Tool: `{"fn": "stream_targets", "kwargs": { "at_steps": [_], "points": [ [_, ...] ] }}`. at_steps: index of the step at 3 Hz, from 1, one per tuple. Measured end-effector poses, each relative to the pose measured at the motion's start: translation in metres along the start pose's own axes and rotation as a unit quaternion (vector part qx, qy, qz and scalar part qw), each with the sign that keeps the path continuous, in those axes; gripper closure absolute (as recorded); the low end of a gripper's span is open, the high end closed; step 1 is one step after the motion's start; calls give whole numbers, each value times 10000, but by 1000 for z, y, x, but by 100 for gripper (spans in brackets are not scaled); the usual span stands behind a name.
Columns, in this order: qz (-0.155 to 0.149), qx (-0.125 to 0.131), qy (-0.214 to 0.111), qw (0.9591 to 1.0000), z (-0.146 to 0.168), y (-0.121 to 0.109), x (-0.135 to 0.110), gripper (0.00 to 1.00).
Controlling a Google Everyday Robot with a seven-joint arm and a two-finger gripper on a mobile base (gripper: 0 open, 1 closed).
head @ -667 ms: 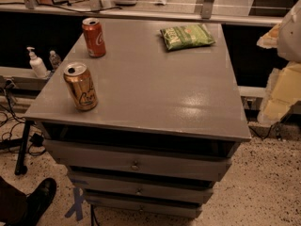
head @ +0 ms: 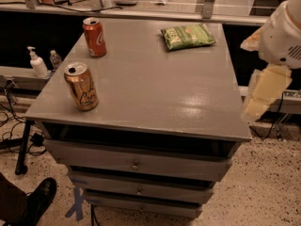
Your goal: Knock coke can over
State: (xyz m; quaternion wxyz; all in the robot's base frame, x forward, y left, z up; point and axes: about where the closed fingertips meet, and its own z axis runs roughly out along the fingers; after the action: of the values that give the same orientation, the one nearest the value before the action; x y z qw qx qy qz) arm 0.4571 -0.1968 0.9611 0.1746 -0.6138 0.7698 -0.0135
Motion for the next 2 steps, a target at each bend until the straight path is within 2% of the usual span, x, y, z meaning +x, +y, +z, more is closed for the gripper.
{"fn": "stream_targets", "kwargs": {
  "at_steps": [1,2],
  "points": [
    [38,-55,-551,9985,35,-23,-31,0],
    [325,-5,-1260,9915,61,-53,-67,0]
  ]
}}
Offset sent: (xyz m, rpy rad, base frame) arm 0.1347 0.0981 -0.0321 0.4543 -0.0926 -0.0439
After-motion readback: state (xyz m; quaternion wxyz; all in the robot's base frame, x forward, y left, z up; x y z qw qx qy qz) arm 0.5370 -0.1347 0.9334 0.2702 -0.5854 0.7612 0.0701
